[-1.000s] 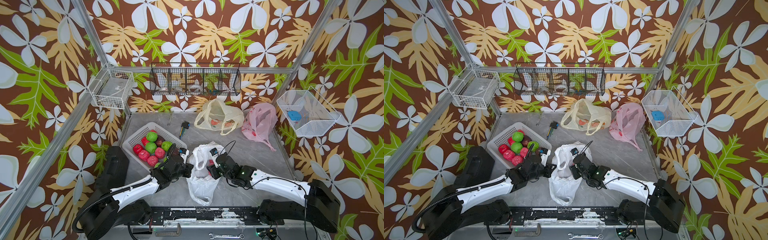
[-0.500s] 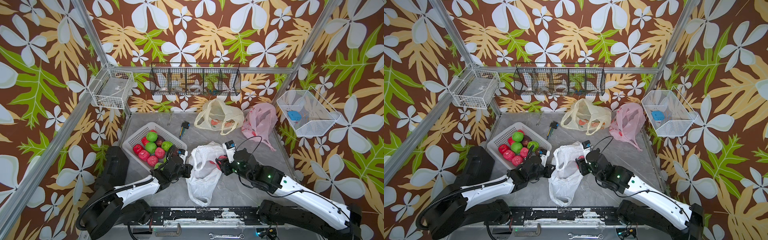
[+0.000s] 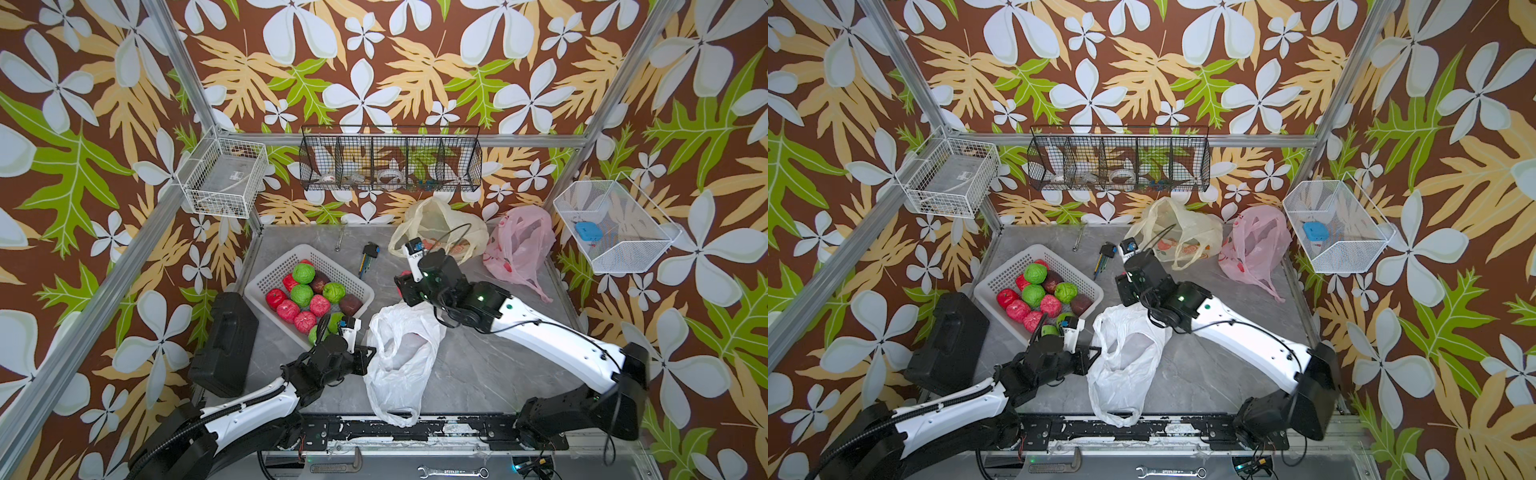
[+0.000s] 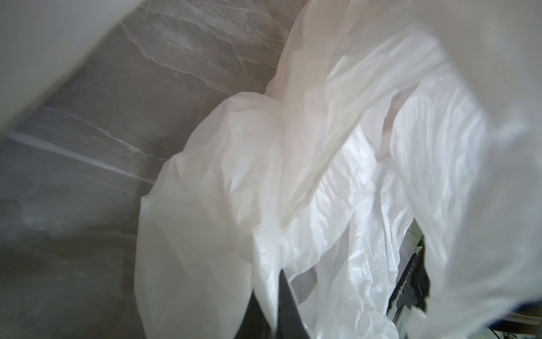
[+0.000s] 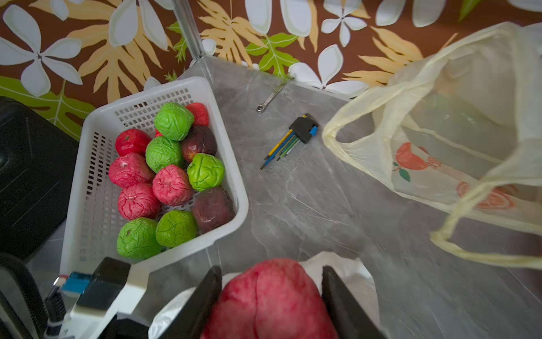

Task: Untie the knot of a plastic bag & take out the apple
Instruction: Place the apple in the basket.

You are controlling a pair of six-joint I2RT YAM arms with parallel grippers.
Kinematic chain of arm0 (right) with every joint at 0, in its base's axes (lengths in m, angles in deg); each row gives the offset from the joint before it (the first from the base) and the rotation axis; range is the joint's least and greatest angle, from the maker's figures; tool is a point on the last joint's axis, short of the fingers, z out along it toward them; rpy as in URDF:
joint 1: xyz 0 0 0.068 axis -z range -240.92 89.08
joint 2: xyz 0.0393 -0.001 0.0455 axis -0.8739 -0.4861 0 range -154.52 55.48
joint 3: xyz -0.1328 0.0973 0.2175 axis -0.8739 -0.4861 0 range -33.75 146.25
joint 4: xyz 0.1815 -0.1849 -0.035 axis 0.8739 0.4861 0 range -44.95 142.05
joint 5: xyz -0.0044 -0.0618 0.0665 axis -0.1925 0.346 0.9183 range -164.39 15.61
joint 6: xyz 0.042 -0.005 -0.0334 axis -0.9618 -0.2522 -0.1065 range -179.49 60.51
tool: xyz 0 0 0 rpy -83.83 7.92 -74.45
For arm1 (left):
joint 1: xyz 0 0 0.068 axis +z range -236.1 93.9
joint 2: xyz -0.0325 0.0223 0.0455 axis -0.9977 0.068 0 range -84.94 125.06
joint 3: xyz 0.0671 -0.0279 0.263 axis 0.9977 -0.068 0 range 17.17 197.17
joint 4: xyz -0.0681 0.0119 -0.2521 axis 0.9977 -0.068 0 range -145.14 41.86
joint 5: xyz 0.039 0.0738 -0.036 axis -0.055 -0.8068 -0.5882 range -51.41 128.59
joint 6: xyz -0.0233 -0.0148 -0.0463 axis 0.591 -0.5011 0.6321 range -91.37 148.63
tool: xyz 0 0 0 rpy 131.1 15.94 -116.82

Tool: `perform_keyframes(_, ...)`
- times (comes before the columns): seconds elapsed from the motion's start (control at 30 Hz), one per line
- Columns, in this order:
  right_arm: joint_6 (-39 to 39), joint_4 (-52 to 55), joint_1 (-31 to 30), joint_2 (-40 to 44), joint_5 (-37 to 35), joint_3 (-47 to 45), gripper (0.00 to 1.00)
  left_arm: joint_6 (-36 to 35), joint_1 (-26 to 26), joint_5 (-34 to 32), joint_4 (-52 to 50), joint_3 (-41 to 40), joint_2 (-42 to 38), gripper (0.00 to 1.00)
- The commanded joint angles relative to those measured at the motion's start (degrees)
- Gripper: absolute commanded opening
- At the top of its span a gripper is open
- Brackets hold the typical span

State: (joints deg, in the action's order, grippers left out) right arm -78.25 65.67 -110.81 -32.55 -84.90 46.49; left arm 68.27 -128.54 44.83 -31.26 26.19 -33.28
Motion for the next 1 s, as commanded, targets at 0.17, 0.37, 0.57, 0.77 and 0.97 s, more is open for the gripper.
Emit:
perform_keyframes(0.17,0.88,-3.49,-0.28,-22.47,11.90,18.74,0.50,5.35,0.05,-2.12,1.65,-6.01,-7.09,0.00)
perform_keyframes(0.37,3.46,-1.95,-1.04,-38.44,16.04,34.99,0.51,6.65,-0.08,-3.84,2.43,-7.31,-7.01,0.00)
perform_keyframes(0.57,6.21,-2.64,-1.47,-50.82,15.70,49.35,0.53,8.34,-0.02,-4.52,1.07,-7.80,-8.60,0.00)
perform_keyframes(0.77,6.70,-4.92,-1.42,-58.28,15.19,58.56,0.73,8.50,0.00,-6.23,-2.77,-7.79,-11.89,0.00)
perform_keyframes(0.97,5.75,-5.97,-1.48,-56.04,16.63,56.18,0.83,8.48,-0.02,-6.34,-5.65,-8.05,-14.00,0.00)
